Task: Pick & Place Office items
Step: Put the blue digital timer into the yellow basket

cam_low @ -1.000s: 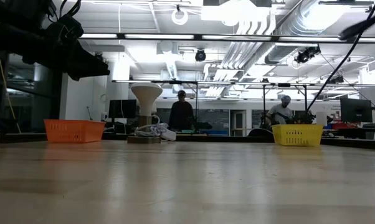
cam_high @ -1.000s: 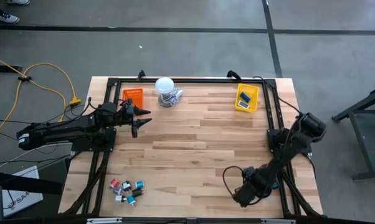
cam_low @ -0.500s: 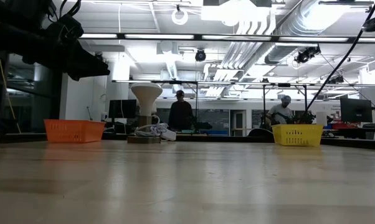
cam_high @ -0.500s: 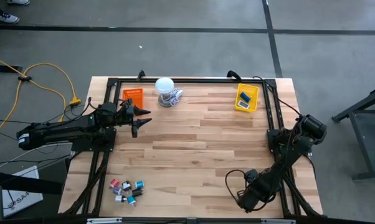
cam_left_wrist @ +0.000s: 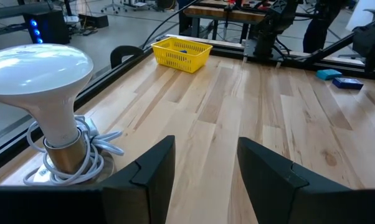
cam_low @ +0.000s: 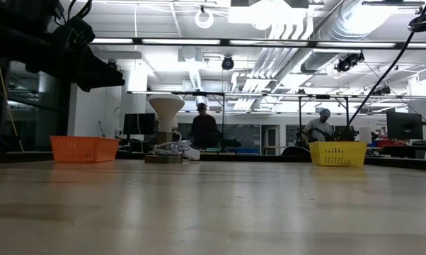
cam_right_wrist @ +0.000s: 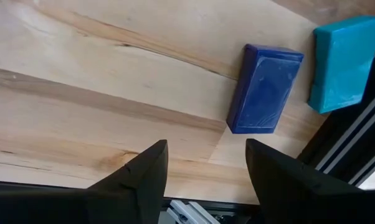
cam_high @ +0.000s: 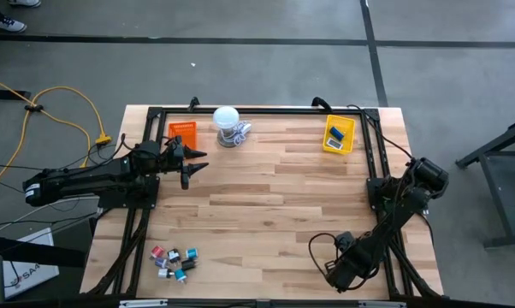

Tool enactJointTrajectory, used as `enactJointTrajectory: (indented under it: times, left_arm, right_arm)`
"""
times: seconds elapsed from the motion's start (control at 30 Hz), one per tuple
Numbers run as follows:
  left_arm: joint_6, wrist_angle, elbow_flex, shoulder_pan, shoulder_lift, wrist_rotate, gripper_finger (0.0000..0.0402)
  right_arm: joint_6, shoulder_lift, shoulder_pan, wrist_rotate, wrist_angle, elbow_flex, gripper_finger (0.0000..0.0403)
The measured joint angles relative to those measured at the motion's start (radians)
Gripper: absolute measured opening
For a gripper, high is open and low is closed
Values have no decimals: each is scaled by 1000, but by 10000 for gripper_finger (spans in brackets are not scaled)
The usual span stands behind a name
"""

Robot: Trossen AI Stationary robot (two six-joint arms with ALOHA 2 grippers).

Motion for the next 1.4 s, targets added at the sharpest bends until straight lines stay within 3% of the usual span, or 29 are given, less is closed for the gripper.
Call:
enactJointTrajectory:
  times: [0.5, 1.4]
  left_arm:
    - [0, 0, 0, 0, 0, 0, 167]
    - [0, 0, 0, 0, 0, 0, 167]
  right_arm:
    - [-33, 0, 0, 48, -55, 0, 203]
    - [-27, -24, 1, -35, 1, -149, 203]
